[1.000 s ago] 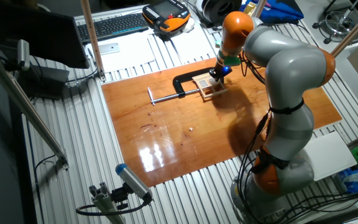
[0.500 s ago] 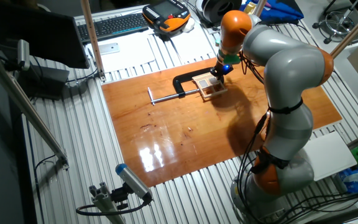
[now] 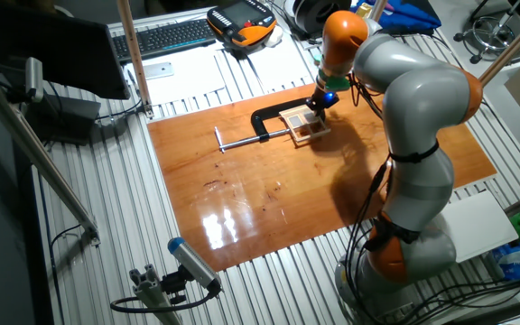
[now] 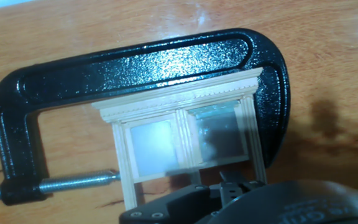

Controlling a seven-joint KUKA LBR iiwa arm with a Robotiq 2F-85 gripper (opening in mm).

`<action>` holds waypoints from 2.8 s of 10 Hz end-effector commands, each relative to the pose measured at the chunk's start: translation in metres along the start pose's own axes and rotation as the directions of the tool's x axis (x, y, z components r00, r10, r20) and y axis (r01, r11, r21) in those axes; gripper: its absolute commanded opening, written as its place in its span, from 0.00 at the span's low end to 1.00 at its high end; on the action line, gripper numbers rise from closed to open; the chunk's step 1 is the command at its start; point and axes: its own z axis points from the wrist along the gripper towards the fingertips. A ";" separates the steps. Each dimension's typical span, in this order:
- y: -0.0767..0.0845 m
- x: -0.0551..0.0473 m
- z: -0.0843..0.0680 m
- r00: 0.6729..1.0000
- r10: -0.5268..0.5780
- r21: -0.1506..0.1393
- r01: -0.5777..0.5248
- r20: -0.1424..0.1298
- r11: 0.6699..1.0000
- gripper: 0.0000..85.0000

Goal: Close a sliding window

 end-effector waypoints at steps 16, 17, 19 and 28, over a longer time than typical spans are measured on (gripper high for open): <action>0.007 -0.006 -0.009 0.998 0.025 0.021 -0.026 0.059 0.999 0.00; 0.007 -0.006 -0.005 0.999 0.011 0.014 -0.012 0.048 1.000 0.00; 0.008 -0.005 -0.004 0.999 -0.001 0.000 0.001 0.038 1.000 0.00; 0.002 -0.007 -0.008 0.998 -0.016 0.059 0.012 0.068 0.998 0.00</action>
